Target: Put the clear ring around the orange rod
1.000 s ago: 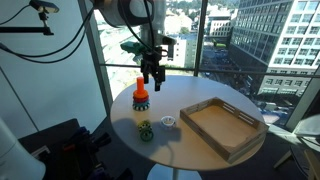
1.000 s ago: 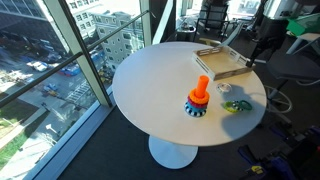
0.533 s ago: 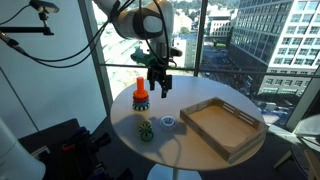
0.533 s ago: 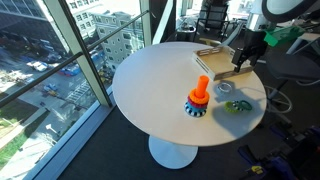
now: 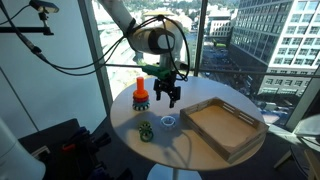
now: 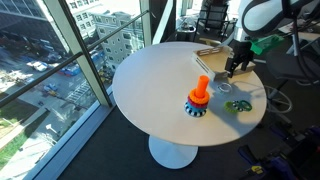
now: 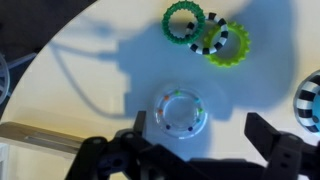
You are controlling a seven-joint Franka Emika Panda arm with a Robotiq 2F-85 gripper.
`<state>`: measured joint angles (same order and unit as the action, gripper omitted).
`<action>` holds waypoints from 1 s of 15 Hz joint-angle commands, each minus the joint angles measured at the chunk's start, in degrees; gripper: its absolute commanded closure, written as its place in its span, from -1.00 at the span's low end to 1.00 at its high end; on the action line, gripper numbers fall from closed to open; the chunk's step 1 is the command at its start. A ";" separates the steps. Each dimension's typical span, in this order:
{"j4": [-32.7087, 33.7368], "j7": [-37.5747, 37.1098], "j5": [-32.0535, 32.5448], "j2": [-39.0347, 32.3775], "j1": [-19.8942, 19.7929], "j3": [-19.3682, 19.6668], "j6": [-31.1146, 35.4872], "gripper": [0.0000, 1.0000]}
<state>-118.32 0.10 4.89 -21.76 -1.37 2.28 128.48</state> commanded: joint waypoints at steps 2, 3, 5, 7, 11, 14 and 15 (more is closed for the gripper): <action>6.06 0.00 0.23 -6.75 -0.34 0.51 1.96 -1.00; 6.64 -0.19 0.05 -7.72 -0.31 0.53 2.52 -1.00; 7.23 -0.70 -0.82 -9.13 -0.42 0.39 4.05 -1.00; 7.15 -1.35 -1.62 -10.01 -0.42 0.26 5.68 -1.00; 5.89 -0.99 -2.14 -9.73 -0.18 0.39 5.84 -1.00; 6.02 -1.02 -2.96 -9.58 -0.23 0.34 5.84 -1.00; 6.13 -2.14 -2.55 -10.05 0.26 0.74 5.69 -1.00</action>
<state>-112.41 -0.89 1.83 -31.33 -1.47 2.73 134.41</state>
